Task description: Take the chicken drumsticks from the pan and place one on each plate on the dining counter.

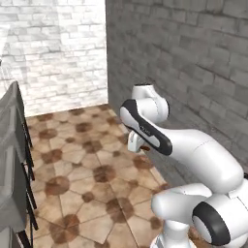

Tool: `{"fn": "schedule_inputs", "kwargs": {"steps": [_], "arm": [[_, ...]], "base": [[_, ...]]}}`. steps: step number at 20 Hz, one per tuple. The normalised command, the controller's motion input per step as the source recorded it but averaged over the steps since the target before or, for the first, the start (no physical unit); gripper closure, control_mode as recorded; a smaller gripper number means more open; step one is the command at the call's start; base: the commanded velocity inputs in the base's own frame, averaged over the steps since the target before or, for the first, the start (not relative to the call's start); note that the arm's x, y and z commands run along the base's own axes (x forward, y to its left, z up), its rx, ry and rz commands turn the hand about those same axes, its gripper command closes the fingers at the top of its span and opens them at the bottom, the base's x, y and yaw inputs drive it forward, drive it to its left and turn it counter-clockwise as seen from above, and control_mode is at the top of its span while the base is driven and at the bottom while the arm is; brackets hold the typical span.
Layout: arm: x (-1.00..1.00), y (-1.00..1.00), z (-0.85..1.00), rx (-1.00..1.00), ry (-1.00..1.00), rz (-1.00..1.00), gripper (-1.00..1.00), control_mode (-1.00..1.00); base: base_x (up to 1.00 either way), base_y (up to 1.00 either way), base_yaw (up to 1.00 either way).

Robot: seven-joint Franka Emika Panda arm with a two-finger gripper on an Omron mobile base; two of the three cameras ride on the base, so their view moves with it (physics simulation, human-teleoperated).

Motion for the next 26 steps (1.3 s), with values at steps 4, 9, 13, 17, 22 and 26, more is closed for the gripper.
{"fn": "schedule_inputs", "kwargs": {"steps": [4,9,13,17,22,26], "arm": [[0.0,0.0,0.0,0.0,0.0,0.0,1.0,1.0],[0.0,0.0,0.0,0.0,0.0,0.0,1.0,1.0],[0.0,0.0,0.0,0.0,0.0,0.0,1.0,1.0],[0.0,0.0,0.0,0.0,0.0,0.0,1.0,1.0],[0.0,0.0,0.0,0.0,0.0,0.0,1.0,1.0],[0.0,0.0,0.0,0.0,0.0,0.0,1.0,1.0]], "base": [[1.0,0.0,0.46],[1.0,0.0,0.6],[0.99,0.0,0.62],[0.76,0.0,0.81],[0.66,0.0,0.9],[0.69,0.0,0.85]]}}
